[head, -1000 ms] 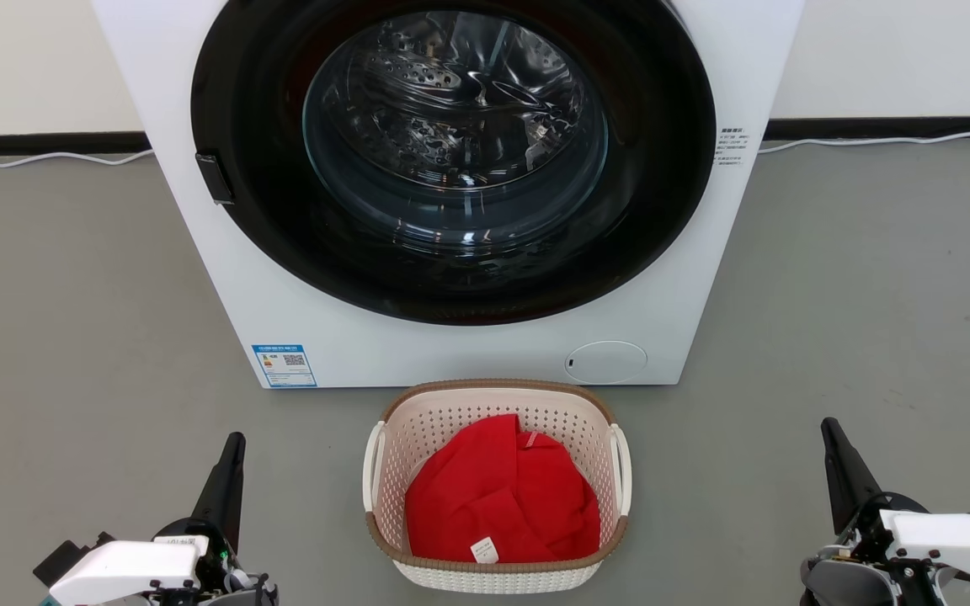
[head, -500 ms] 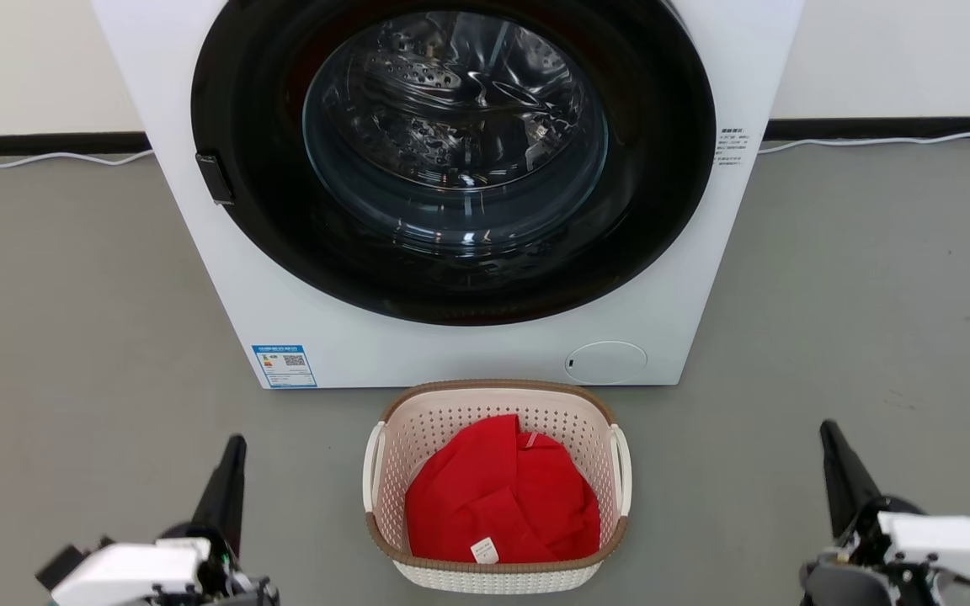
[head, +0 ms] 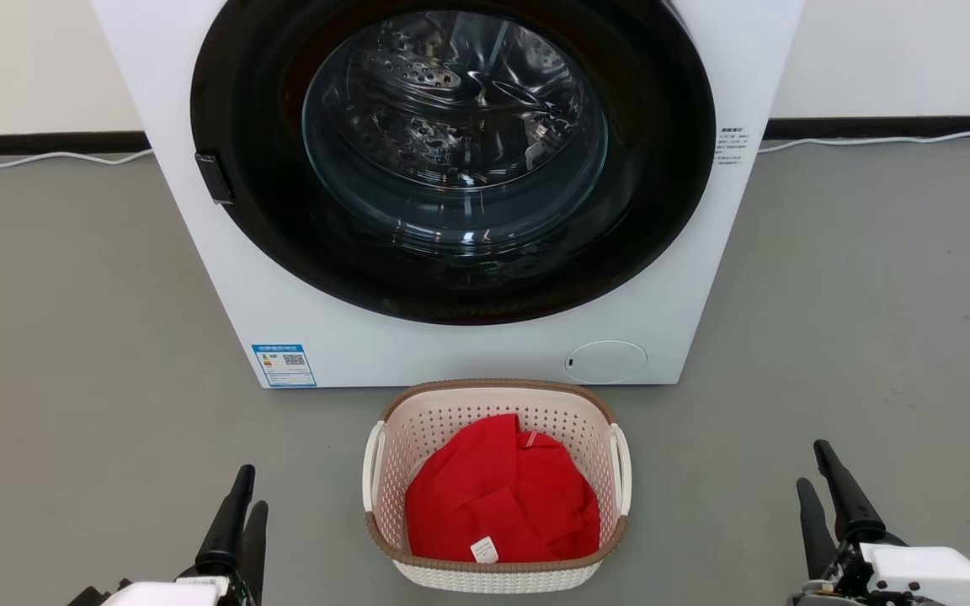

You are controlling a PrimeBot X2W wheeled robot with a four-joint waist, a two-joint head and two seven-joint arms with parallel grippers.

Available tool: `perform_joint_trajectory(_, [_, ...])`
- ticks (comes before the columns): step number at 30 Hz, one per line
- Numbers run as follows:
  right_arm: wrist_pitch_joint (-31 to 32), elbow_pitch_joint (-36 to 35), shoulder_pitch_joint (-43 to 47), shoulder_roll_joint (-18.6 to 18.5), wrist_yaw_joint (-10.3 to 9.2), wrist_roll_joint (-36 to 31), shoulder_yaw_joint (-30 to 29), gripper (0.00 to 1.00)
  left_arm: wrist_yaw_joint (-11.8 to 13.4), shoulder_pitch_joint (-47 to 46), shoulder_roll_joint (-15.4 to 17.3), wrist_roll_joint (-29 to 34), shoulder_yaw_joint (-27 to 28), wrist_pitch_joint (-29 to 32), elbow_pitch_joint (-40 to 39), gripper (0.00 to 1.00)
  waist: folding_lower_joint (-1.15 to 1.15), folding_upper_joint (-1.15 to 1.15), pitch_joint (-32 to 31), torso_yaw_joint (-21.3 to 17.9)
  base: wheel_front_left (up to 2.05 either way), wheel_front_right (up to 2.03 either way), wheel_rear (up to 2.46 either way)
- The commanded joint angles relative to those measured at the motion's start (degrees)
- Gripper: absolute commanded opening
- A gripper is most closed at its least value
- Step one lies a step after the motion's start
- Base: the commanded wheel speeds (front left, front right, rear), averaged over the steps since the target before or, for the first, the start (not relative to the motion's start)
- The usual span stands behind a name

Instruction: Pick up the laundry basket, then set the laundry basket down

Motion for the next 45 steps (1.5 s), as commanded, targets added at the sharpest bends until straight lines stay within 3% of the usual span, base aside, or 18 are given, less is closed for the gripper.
perform_joint_trajectory(1, [-0.73, -1.99, -1.83, -0.61, 0.1, -0.63, 0.46, 1.0, -0.06, -2.42, 0.38, 0.35, -0.12, -0.35, -1.91, 1.0, -0.01, 0.0, 0.04, -0.01, 0.0, 0.0, 0.0])
perform_joint_trajectory(22, [-4.52, -5.34, -2.95, -2.23, 0.17, -5.18, 5.04, 1.0, -0.14, -3.58, 0.73, 7.06, -2.09, -3.97, -3.93, 1.0, -0.02, 0.0, 0.16, -0.18, 0.0, 0.0, 0.0])
perform_joint_trajectory(45, [-8.38, -8.59, -3.77, -3.61, 0.25, -18.86, 9.28, 1.0, -0.24, -4.61, 0.85, 24.78, -3.54, -7.83, -4.62, 1.0, -0.02, 0.0, 0.11, -0.46, 0.0, 0.0, 0.0])
